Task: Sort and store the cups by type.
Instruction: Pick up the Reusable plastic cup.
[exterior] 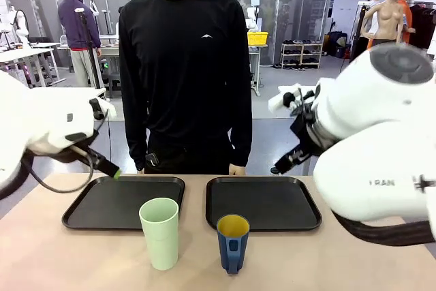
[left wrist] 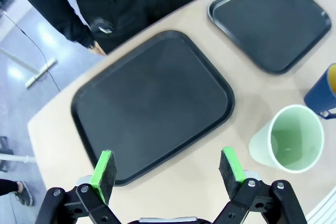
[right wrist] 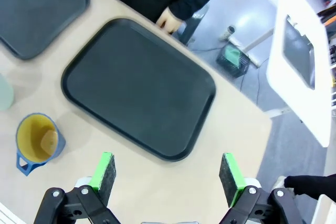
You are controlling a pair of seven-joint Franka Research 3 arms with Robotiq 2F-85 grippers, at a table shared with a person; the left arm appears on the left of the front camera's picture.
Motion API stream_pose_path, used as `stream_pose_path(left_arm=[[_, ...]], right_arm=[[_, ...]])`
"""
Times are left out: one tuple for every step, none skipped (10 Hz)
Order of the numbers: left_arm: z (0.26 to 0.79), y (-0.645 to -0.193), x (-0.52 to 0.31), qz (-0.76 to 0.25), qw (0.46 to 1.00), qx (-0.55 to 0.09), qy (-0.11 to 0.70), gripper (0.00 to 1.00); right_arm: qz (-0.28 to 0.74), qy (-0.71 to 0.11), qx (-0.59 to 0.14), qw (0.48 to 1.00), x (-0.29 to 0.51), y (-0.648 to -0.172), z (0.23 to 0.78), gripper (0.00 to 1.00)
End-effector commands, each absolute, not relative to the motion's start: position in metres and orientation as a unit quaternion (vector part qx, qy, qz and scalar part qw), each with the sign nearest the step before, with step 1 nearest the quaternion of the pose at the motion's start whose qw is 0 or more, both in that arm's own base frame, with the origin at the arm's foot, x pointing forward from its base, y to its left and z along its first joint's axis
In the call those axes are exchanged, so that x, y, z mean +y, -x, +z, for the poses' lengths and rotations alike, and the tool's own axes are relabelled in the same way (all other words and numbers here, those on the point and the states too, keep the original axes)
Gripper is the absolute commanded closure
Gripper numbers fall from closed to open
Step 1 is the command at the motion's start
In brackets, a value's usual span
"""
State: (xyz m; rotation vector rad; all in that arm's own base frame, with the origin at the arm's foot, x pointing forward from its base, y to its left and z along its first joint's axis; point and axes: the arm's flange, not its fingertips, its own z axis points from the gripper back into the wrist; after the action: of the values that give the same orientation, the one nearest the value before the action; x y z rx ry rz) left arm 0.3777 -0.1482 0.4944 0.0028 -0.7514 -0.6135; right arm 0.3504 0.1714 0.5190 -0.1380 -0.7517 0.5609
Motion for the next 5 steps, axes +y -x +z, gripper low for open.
stream_pose_path(left_arm=[[0.523,-0.364,-0.144,-0.287,0.885,-0.365,-0.027,0.0],[0.536,-0.355,-0.141,-0.286,0.882,-0.373,-0.025,0.0],[0.545,-0.345,-0.14,-0.285,0.878,-0.383,-0.02,0.0],[0.551,-0.336,-0.14,-0.289,0.873,-0.392,-0.017,0.0],[0.553,-0.33,-0.14,-0.293,0.87,-0.396,-0.02,0.0]], right_arm=[[0.246,0.096,-0.383,0.885,0.178,-0.332,0.553,0.0],[0.233,0.102,-0.398,0.882,0.177,-0.322,0.568,0.0],[0.23,0.105,-0.405,0.879,0.177,-0.312,0.579,0.0],[0.225,0.107,-0.412,0.876,0.176,-0.303,0.585,0.0],[0.219,0.108,-0.418,0.875,0.175,-0.297,0.588,0.0]])
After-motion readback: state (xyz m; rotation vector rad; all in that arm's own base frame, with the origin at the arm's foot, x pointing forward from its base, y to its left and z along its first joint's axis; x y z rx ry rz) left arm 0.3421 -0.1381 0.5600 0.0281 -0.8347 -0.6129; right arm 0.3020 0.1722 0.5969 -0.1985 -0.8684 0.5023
